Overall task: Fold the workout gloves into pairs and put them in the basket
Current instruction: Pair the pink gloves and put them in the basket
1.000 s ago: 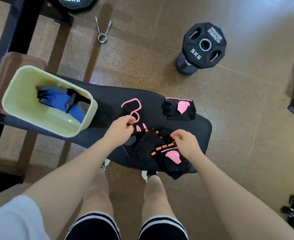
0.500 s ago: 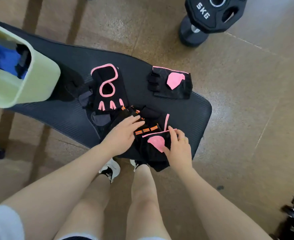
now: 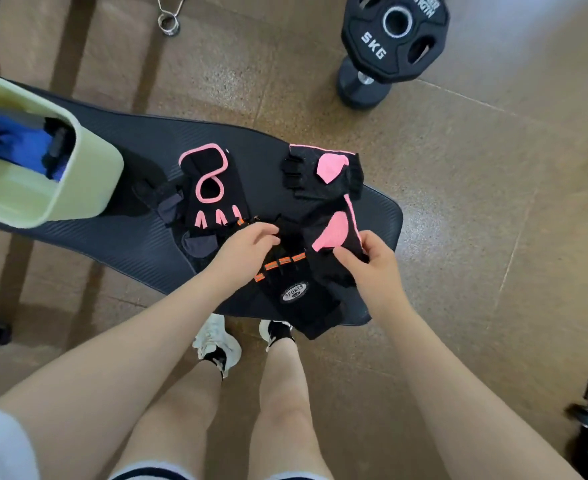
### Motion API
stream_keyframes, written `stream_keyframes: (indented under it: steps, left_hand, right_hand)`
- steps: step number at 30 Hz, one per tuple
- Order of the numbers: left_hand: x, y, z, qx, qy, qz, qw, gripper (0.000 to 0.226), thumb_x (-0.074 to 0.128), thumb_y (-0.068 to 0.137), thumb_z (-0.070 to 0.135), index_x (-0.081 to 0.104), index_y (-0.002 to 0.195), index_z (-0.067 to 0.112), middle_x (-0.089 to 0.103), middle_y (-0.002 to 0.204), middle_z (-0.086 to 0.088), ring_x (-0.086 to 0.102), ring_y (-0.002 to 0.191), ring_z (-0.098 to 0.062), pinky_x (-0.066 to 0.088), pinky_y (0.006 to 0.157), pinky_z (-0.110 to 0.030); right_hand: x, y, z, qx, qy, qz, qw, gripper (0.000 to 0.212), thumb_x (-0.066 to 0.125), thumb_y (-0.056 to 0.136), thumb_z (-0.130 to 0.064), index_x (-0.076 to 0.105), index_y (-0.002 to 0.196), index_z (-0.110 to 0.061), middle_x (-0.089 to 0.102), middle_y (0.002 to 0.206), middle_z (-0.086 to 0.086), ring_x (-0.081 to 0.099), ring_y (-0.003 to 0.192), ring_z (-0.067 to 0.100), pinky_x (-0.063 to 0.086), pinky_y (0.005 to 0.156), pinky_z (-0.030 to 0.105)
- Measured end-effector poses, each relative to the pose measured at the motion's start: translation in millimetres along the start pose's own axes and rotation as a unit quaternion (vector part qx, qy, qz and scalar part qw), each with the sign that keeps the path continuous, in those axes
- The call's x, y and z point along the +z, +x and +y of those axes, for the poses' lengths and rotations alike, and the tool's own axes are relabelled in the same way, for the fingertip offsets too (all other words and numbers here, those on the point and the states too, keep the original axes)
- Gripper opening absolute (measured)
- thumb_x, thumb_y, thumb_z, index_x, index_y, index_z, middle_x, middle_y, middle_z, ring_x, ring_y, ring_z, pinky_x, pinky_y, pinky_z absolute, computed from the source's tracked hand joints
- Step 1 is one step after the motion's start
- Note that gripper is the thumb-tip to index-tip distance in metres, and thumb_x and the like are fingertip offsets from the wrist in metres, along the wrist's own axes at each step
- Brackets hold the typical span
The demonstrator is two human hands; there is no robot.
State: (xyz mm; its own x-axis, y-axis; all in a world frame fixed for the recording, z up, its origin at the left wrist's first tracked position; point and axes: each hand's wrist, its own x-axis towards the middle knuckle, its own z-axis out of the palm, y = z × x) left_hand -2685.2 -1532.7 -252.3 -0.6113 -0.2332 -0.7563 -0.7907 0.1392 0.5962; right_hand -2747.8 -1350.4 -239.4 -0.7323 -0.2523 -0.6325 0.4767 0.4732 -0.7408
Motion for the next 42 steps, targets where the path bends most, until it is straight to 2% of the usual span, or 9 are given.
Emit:
stream_keyframes:
  steps: [5,9,13,19,24,27,30,37,42]
  left_hand:
    - [-13,-17,30,-0.118,-0.325,-0.082,0.935,0.037,0.036,0.095,0.041,0.051,0.12,0.018,0.061,0.114,-0.005,0.059,0.104,-0.022,0.046,0.094,-0.035]
    - [-20,-23,27,-0.087,-0.334,-0.087,0.934,0.034,0.042,0.092,0.043,0.059,0.099,0.015,0.062,0.094,-0.008,0.061,0.083,-0.02,0.051,0.083,-0.032]
    - [-33,-24,6,-0.016,-0.229,0.027,0.973,0.008,0.055,0.087,0.026,0.061,0.092,0.025,0.066,0.088,0.002,0.061,0.089,-0.017,0.045,0.093,-0.036]
    - [-58,-23,6,0.036,-0.207,0.101,0.972,0.032,0.046,0.089,0.002,0.063,0.082,0.027,0.066,0.081,0.009,0.06,0.077,-0.003,0.047,0.081,-0.024]
    - [-67,1,22,0.059,-0.208,0.125,0.968,0.027,0.047,0.09,0.004,0.061,0.082,0.026,0.063,0.085,-0.005,0.055,0.082,-0.014,0.045,0.082,-0.029]
    - [-67,19,27,0.068,-0.212,0.141,0.965,0.026,0.047,0.089,0.004,0.061,0.08,0.024,0.062,0.086,-0.011,0.055,0.08,-0.017,0.045,0.077,-0.033]
    - [-62,37,30,0.063,-0.215,0.142,0.964,0.023,0.049,0.088,0.004,0.061,0.084,0.024,0.066,0.087,-0.006,0.059,0.082,-0.014,0.047,0.08,-0.03]
    - [-50,52,29,0.036,-0.203,0.148,0.967,0.02,0.054,0.087,0.004,0.061,0.091,0.022,0.067,0.082,0.01,0.061,0.068,0.008,0.049,0.072,-0.011]
    - [-56,51,29,0.003,-0.178,0.156,0.972,0.017,0.057,0.085,0.008,0.059,0.083,0.024,0.066,0.081,0.006,0.059,0.075,-0.006,0.046,0.076,-0.024]
  right_hand:
    - [30,-16,-24,-0.156,-0.198,0.054,0.966,0.012,0.063,0.082,-0.007,0.061,0.094,-0.009,0.059,0.109,-0.007,0.056,0.1,0.016,0.041,0.082,0.023]
    - [66,-27,-20,-0.202,-0.349,-0.021,0.915,0.015,0.06,0.085,-0.014,0.06,0.1,-0.011,0.05,0.136,-0.006,0.057,0.106,0.025,0.05,0.072,0.037]
    - [89,-38,-19,-0.215,-0.335,-0.164,0.903,0.032,0.06,0.084,-0.018,0.057,0.116,-0.015,0.031,0.151,-0.006,0.05,0.121,0.023,0.048,0.089,0.037]
    - [78,-22,-31,-0.168,-0.136,-0.004,0.976,0.016,0.053,0.087,-0.008,0.065,0.097,-0.011,0.064,0.101,0.002,0.055,0.079,0.006,0.044,0.075,0.014]
    - [44,55,-25,0.048,-0.047,0.131,0.989,0.022,0.047,0.085,-0.007,0.059,0.08,-0.026,0.061,0.083,-0.009,0.061,0.09,0.019,0.049,0.091,0.038]
    - [32,97,-21,0.071,-0.084,0.174,0.979,0.019,0.045,0.088,-0.009,0.06,0.095,-0.018,0.061,0.1,0.002,0.058,0.098,0.023,0.046,0.096,0.044]
    - [21,132,-11,0.068,-0.205,0.171,0.961,0.032,0.046,0.092,-0.015,0.051,0.123,-0.007,0.05,0.129,0.015,0.05,0.117,0.031,0.04,0.101,0.043]
    - [25,162,6,0.117,-0.261,0.141,0.948,0.059,0.06,0.087,-0.021,0.034,0.137,-0.006,0.048,0.136,0.013,0.038,0.13,0.033,0.035,0.106,0.046]
    - [32,157,-6,0.118,-0.077,0.112,0.984,0.017,0.053,0.083,-0.006,0.063,0.093,-0.015,0.062,0.089,0.004,0.06,0.092,0.022,0.047,0.083,0.037]
